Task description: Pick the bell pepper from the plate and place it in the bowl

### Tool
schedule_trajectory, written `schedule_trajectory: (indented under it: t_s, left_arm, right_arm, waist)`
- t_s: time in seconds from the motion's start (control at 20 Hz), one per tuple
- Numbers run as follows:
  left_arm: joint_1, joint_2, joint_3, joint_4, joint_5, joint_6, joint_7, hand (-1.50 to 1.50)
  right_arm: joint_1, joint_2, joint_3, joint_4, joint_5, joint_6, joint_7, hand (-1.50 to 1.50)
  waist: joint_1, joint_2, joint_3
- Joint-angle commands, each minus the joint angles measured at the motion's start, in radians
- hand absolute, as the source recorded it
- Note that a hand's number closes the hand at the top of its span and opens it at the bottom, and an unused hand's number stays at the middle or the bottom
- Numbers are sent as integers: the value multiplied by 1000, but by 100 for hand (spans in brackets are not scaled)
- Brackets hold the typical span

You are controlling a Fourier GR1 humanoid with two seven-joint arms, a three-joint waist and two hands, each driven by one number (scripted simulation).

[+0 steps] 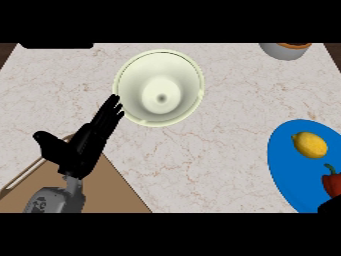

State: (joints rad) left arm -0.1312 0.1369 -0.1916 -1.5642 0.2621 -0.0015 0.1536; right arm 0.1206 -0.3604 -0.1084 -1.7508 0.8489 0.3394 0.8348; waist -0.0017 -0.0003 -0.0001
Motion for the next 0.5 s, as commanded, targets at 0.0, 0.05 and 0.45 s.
schedule_trajectory:
  t_s: [0.0,0.05,0.45]
  left_arm:
    - [6,-45,1,-12,-43,12,4,0]
    - [-46,-34,39,58,-29,-24,-9,0]
    - [23,-59,19,-85,-68,-4,66,0]
  right_arm:
    - [-18,37,-12,30,37,-24,-21,-150]
    - [-11,34,-18,72,48,-43,-53,-150]
    - [-48,16,-96,180,52,-75,-139,-150]
  waist:
    - [0,0,0]
    - [-1,0,0]
    - [2,0,0]
